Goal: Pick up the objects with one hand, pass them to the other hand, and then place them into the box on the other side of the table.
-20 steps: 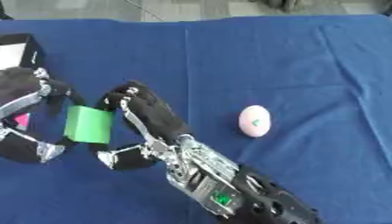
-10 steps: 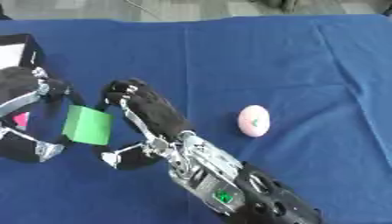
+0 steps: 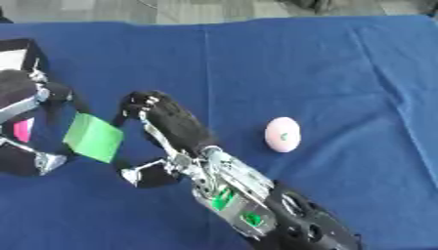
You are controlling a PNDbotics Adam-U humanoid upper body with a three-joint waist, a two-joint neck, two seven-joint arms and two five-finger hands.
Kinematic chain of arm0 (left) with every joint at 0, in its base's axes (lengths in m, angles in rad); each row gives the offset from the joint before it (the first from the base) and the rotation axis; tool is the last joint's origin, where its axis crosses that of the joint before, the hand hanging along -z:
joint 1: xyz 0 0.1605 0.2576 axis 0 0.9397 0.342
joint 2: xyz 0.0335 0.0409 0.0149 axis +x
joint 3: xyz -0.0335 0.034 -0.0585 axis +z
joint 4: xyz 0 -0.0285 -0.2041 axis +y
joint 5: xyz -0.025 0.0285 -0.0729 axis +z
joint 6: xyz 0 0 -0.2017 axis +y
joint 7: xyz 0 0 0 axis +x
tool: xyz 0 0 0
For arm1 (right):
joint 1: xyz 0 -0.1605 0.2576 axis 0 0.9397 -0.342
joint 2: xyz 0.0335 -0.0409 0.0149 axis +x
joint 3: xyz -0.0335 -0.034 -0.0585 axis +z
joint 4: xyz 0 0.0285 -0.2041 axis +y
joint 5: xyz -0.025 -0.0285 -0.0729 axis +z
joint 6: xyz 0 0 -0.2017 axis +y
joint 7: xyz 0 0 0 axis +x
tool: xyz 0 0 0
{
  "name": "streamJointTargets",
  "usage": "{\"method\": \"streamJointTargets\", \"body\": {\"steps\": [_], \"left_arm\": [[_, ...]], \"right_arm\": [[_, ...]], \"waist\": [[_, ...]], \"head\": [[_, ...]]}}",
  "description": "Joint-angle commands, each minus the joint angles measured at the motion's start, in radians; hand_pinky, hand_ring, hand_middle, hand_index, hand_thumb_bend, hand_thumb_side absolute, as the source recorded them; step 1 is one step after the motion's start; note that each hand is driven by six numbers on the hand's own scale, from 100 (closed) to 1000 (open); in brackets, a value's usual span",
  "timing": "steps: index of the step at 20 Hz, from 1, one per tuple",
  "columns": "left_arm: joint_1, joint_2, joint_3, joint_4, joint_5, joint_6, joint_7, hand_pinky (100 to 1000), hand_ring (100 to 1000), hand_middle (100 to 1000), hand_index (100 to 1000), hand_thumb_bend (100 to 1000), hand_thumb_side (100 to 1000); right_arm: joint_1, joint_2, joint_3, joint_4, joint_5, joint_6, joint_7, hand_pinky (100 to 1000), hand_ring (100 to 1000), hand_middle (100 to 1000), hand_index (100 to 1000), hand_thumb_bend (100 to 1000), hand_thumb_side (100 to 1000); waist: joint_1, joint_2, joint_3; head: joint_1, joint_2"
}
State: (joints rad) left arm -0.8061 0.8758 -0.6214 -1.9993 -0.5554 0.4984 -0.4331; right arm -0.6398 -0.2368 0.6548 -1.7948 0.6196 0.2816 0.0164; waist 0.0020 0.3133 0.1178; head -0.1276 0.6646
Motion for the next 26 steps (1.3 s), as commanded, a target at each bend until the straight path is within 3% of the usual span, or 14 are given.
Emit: {"method": "streamJointTargets", "body": {"steps": [1,8,13,17,19,20,22,26], "left_arm": [[-0.011,0.037,0.026,-0.001,0.000,0.001,0.013,662,525,341,488,252,100],[-0.005,0.042,0.025,-0.001,0.013,-0.008,0.020,662,525,332,485,253,100],[0.023,0.069,0.056,-0.001,0.016,-0.021,0.049,661,523,331,484,252,100],[0.061,0.099,0.109,-0.001,0.023,-0.027,0.104,661,531,330,484,242,100],[0.085,0.119,0.151,-0.001,0.027,-0.025,0.142,661,530,330,485,235,100],[0.096,0.128,0.174,-0.001,0.029,-0.023,0.163,660,528,331,484,228,100],[0.121,0.146,0.226,-0.001,0.035,-0.011,0.203,657,525,331,484,208,100],[0.177,0.176,0.326,-0.001,0.056,0.047,0.268,650,520,330,486,154,100]], "right_arm": [[-0.007,-0.013,-0.001,-0.020,-0.007,0.005,0.003,994,841,766,1000,416,100],[-0.006,-0.014,-0.001,-0.017,-0.009,0.014,-0.003,993,840,764,1000,405,100],[-0.006,-0.016,-0.003,-0.022,-0.020,0.023,-0.014,990,835,760,1000,384,100],[-0.006,-0.018,-0.008,-0.032,-0.025,0.031,-0.037,968,816,743,1000,377,100],[-0.005,-0.019,-0.017,-0.046,-0.049,0.047,-0.086,957,807,734,1000,255,100],[-0.005,-0.021,-0.020,-0.053,-0.068,0.059,-0.117,947,805,724,1000,100,100],[-0.005,-0.024,-0.029,-0.070,-0.114,0.085,-0.190,931,792,698,993,100,100],[-0.008,-0.041,-0.041,-0.109,-0.198,0.074,-0.305,911,767,683,934,100,250]], "waist": [[0.004,-0.016,0.002],[0.006,-0.015,0.000],[0.007,-0.014,0.000],[0.006,-0.014,0.002],[0.004,-0.014,0.002],[0.004,-0.015,0.002],[0.002,-0.016,0.003],[-0.003,-0.018,0.001]], "head": [[-0.008,-0.010],[-0.008,-0.013],[-0.007,-0.009],[-0.006,-0.008],[-0.003,-0.008],[0.000,-0.008],[0.012,-0.010],[0.045,-0.015]]}}
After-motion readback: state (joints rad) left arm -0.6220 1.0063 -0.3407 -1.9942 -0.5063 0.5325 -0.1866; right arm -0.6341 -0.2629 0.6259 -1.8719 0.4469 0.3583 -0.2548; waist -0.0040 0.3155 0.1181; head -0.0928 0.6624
